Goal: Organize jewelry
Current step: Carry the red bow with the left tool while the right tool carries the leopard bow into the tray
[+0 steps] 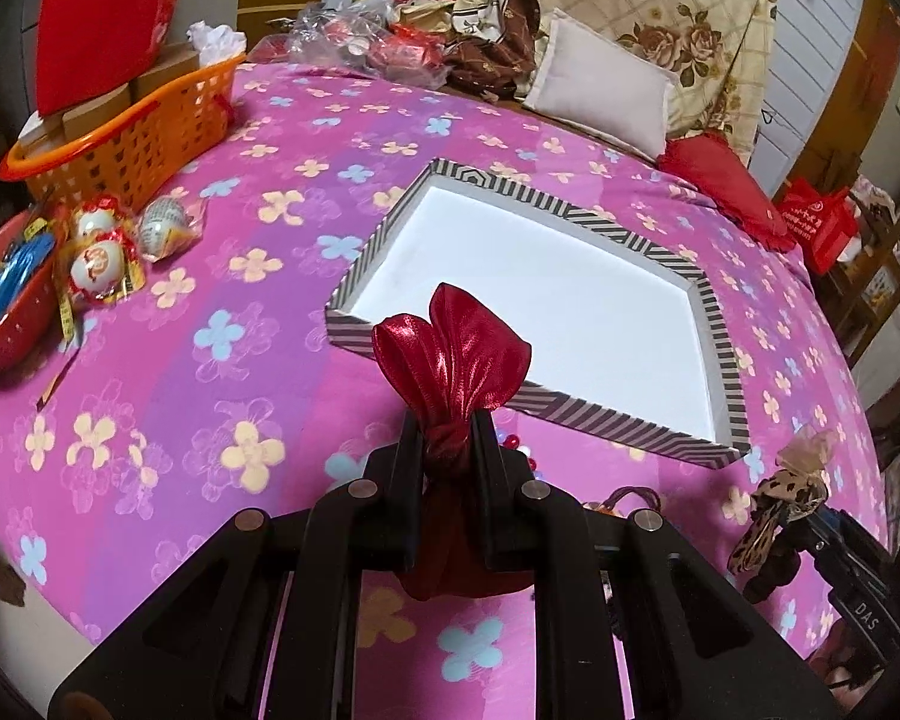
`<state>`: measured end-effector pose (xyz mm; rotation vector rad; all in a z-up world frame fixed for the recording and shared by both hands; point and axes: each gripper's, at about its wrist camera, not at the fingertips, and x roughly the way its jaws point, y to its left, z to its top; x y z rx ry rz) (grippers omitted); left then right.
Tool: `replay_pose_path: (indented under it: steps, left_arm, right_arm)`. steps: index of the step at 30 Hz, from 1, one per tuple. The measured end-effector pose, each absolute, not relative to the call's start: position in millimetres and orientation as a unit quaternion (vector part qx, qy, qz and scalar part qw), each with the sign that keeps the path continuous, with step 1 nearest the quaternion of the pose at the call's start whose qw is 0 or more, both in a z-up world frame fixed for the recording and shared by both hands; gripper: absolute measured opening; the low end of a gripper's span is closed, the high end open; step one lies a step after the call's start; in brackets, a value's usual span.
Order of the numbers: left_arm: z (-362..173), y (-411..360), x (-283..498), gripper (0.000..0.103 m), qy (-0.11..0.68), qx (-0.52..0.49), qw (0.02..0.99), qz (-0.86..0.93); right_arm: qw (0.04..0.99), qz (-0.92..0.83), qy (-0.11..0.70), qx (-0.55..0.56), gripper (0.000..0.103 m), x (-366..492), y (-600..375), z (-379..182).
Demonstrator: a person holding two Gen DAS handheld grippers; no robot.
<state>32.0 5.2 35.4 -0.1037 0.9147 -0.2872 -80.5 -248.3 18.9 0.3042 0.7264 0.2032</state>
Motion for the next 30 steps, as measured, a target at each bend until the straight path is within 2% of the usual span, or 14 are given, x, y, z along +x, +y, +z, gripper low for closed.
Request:
replay_pose_path:
  steps: [30]
  left_arm:
    - [46.3, -46.0, 95.9, 0.014, 0.424, 0.008, 0.896, -0.129]
  right_arm:
    - [0.927, 0.076, 0.349, 0.113, 0.026, -10.5, -259.9, 40.0]
